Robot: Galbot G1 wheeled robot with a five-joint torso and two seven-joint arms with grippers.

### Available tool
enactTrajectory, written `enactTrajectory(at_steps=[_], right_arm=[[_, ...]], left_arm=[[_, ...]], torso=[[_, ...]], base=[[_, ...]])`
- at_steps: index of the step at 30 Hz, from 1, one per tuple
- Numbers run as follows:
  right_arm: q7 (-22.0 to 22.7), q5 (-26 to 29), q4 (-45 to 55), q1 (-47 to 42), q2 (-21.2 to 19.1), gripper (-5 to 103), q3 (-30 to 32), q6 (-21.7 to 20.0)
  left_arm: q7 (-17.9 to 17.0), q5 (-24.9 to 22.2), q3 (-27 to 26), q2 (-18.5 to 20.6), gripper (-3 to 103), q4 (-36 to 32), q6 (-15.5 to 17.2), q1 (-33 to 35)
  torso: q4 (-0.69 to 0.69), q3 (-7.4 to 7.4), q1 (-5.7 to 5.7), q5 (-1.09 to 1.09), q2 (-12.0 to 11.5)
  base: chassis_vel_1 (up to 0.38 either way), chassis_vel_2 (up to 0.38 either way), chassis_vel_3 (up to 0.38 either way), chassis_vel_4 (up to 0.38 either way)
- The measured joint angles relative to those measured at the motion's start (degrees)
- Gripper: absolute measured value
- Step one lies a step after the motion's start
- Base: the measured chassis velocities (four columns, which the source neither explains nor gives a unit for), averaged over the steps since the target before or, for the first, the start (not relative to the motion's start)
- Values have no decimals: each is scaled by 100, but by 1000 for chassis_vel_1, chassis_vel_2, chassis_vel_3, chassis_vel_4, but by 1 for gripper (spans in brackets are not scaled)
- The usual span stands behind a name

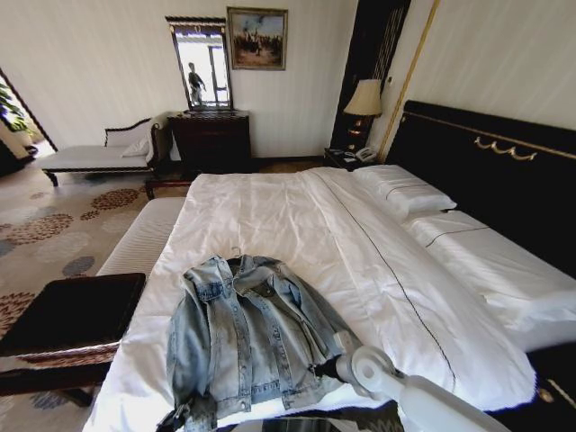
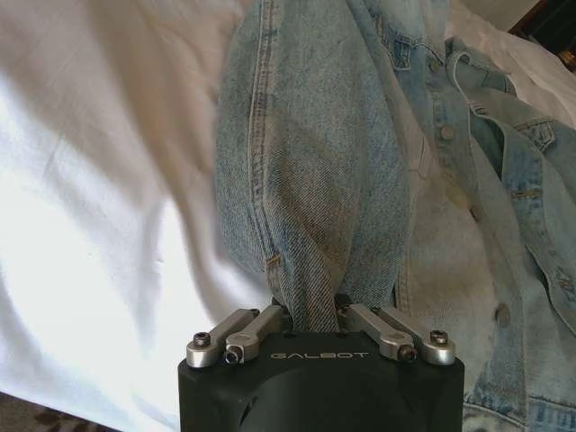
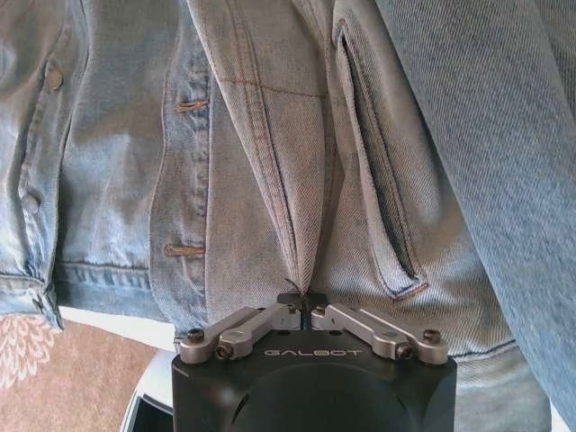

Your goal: Pick up the clothes from the bed and hang them on the clothes hanger.

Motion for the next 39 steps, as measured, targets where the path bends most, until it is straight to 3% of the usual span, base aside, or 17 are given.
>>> enactTrajectory(at_steps=[11, 27, 39], right_arm=[[106, -16, 530, -466, -410, 1, 25, 1], [256, -293, 904, -941, -1027, 1, -205, 1], [341, -436, 809, -966, -848, -1, -295, -5]], left_arm=[[165, 280, -90, -24, 15, -569, -300, 844], [446, 493, -99, -107, 15, -363, -798, 1837], [408, 656, -102, -208, 15, 63, -891, 1617]], torso=[[0, 0, 0, 0, 0], [-2, -1, 0, -2, 1], [0, 0, -1, -3, 1]], base=[[0, 0, 0, 0], [0, 0, 0, 0], [0, 0, 0, 0]])
